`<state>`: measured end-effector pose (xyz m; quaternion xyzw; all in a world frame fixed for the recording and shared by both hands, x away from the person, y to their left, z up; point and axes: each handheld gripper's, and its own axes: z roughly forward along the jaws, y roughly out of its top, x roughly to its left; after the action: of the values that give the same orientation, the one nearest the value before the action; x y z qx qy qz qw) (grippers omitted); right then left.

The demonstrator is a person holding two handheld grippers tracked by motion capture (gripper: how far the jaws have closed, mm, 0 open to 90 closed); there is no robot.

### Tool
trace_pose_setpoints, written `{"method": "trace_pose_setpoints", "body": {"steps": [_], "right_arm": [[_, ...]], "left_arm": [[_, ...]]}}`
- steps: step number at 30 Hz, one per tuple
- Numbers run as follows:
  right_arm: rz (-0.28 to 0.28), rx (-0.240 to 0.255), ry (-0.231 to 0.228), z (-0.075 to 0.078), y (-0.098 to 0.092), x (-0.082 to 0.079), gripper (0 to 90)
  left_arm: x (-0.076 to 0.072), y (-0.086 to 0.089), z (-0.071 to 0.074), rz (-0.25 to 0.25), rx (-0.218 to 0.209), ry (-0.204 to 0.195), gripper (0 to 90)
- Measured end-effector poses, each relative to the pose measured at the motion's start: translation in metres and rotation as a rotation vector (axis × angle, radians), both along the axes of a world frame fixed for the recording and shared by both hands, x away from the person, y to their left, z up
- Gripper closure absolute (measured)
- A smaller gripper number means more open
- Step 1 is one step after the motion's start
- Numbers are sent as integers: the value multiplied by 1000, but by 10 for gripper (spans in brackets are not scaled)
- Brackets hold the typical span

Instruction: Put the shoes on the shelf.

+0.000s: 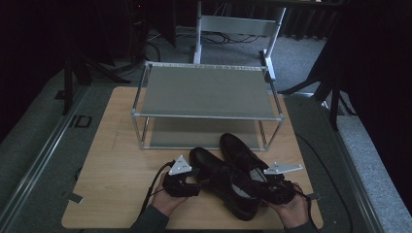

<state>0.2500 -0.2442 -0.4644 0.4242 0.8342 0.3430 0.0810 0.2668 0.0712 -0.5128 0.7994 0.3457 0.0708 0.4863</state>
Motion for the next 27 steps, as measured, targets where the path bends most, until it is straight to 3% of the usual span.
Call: {"method": "trace_pose_setpoints", "body": {"steps": [4, 6, 10, 17, 27], "right_arm": [[-15, 12, -10, 7, -2, 5, 806], [-20, 8, -22, 10, -2, 6, 806], [-41, 13, -34, 13, -2, 10, 805], [-78, -22, -74, 16, 6, 18, 804], [-80, -44, -102, 18, 22, 29, 804]], "left_arm": [[-2, 4, 4, 8, -6, -13, 421], [-3, 4, 3, 16, 14, -22, 420], [-2, 4, 0, 24, 23, -10, 423], [-1, -6, -3, 10, 15, -2, 449], [14, -7, -6, 52, 3, 1, 462]]}}
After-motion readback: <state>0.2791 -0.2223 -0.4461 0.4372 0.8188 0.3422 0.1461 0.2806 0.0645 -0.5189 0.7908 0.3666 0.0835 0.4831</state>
